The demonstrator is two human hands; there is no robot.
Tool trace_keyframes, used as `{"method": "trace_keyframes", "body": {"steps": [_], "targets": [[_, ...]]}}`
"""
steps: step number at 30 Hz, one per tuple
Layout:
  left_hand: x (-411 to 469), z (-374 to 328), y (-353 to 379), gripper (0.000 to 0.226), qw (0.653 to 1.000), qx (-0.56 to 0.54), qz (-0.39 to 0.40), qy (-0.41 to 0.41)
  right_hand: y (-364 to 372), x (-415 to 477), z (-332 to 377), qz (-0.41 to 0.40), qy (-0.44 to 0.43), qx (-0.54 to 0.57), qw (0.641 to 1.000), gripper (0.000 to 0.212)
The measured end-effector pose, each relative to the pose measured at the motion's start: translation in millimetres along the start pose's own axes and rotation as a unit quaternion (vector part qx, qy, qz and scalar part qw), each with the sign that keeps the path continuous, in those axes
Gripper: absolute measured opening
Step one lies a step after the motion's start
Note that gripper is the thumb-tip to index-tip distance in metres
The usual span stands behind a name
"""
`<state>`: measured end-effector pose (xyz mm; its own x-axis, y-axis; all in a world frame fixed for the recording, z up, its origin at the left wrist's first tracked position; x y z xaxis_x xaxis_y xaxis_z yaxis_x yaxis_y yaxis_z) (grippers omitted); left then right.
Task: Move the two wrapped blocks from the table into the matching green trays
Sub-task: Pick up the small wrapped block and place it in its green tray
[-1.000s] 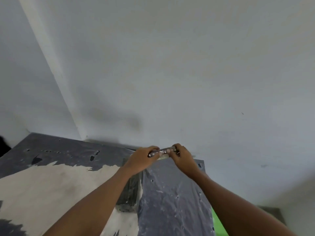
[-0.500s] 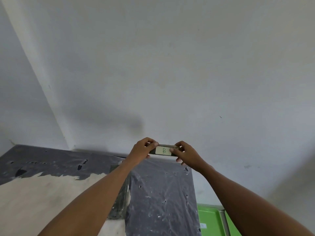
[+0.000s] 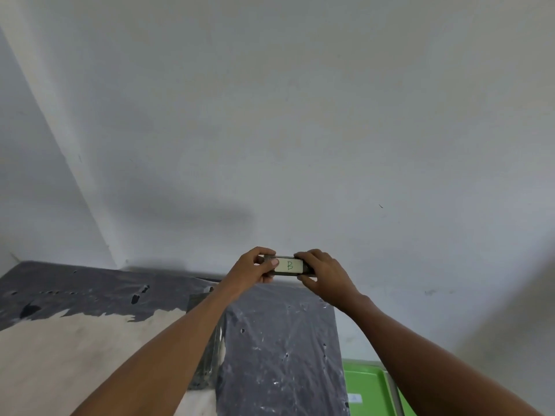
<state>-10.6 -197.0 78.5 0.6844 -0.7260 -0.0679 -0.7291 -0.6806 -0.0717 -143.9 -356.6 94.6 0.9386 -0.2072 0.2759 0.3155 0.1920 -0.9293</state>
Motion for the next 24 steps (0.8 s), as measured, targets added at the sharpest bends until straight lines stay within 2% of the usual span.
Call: {"method": "trace_keyframes", "body": {"steps": [3,8,11,16,21,24], "targets": [[-3.9,-1.6,12.7,0.023,1.000,-0.002,0.015,0.002,-3.7,-9.7,-3.8,-0.016,-0.021,-0.038,0.999,0.042],[-19.6,8.3,49.1,0.017,1.000,-0.001,0.001,-0.003,-6.4,-38.8,-19.1,0.007,-0.025,-0.017,1.000,0.044],[-35.2,23.0,73.7,0.021,1.000,0.009,-0.008,-0.020,-5.6,-61.9,-32.8,0.026,-0.014,0.009,1.000,0.040],[-64.6,41.1,118.4,0.046,0.994,0.112,-0.007,-0.003,-9.0,-105.8,-53.3,0.053,-0.009,0.004,0.999,0.040],[-93.7,41.4,161.4,0.045,0.985,0.171,-0.018,0.015,-19.9,-155.0,-68.5,0.064,0.001,0.008,0.998,0.047],[-110.5,36.4,188.9,0.045,0.978,0.204,-0.025,0.032,-31.2,-185.8,-78.1,0.057,0.004,0.004,0.998,0.042]]}}
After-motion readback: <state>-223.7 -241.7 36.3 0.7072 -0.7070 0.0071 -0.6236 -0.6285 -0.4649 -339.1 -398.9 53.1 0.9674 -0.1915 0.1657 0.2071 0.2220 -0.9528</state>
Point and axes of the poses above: each hand's wrist, its own x-axis towards the middle knuckle, its own y-axis out of the palm, z = x × y, the point moved 4 cm from there along x, towards the middle knuckle, and after that the axes turned 4 degrees about -x, right-handed, at the moved point
